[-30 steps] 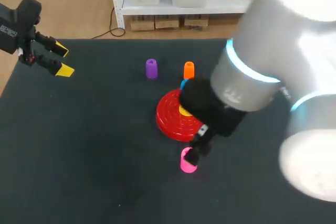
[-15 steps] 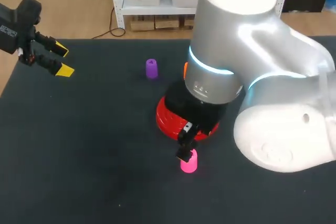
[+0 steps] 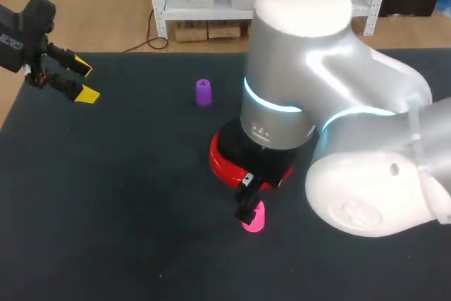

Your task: Pick up and stack the cylinders on the red base in this order: pink,purple,orange,green

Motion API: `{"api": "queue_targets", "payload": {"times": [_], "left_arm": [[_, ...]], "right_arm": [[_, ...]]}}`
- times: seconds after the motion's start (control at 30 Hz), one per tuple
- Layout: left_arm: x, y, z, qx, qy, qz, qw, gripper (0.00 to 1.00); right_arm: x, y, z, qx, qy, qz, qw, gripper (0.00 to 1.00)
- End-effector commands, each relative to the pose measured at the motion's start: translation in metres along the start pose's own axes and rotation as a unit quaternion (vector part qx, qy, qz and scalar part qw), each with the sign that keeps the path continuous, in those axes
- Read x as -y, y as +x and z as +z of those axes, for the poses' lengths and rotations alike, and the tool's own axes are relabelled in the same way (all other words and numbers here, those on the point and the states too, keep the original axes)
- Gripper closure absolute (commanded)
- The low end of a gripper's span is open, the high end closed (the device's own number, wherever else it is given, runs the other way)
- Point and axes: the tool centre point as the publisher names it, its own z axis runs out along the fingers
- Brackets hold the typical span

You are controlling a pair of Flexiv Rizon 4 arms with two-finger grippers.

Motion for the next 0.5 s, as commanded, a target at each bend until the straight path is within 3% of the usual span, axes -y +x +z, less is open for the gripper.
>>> {"api": "queue_targets", "payload": {"times": [0.03, 0.5], "left_arm": [[0.0005, 0.0008, 0.0003, 0.001, -0.001, 0.000, 1.000, 0.00], [0.0005, 0.0008, 0.0003, 0.001, -0.001, 0.000, 1.000, 0.00]], "right_arm": [[-0.0010, -0.0053, 0.0073, -0.009, 0.005, 0.001, 1.000, 0.00], [0.0026, -0.0103, 0.0149, -0.018, 0.011, 0.008, 1.000, 0.00]]}}
